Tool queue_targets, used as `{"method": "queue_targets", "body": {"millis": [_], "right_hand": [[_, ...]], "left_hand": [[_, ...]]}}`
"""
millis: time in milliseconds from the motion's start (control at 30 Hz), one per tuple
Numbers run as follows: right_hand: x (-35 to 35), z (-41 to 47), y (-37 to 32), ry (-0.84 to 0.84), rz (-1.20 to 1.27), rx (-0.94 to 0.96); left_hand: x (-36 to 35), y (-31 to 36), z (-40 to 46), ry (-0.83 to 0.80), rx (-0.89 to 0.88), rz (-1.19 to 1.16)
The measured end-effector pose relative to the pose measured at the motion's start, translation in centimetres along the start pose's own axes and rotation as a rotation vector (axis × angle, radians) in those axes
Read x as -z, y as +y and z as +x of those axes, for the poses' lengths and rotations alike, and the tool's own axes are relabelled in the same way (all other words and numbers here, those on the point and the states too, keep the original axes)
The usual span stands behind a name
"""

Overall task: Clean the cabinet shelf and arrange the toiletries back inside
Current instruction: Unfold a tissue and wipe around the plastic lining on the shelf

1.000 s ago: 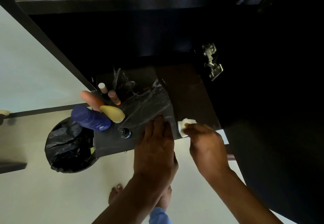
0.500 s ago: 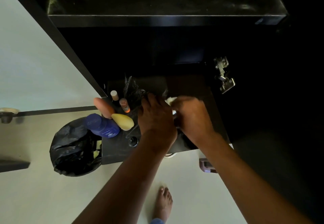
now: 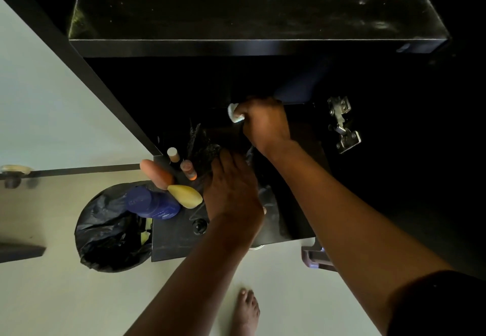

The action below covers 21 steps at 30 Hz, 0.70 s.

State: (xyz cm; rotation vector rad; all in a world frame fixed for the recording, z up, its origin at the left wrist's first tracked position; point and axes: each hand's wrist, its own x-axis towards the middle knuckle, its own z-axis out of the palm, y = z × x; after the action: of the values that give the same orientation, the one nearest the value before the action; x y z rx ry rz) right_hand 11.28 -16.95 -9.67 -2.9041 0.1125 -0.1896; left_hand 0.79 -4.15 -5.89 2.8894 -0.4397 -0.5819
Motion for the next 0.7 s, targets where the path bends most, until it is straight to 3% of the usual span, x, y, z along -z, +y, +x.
{"method": "queue_targets", "body": {"millis": [133,367,467,700], "right_hand": [[0.6,-4.2,-0.1,-0.066,0.11,0.053],[1.5,-18.3,-1.6,0.058,0.196,-0.008],[1.9,-21.8,-1.4,0.104,0.234,-0.032],[2.0,-17.3,0.9,0.122,0.143,-0.134]], "left_hand": [[1.1,-0.6,0.3,-0.061,-0.002,-0.07],[3.3,-0.5,1.4,-0.236,-0.025,-0.02],[2.5,0.1,1.1,-0.227,-0.038,0.049],[0.4,0.7,0.5,-0.196,-0.028,0.045]]}}
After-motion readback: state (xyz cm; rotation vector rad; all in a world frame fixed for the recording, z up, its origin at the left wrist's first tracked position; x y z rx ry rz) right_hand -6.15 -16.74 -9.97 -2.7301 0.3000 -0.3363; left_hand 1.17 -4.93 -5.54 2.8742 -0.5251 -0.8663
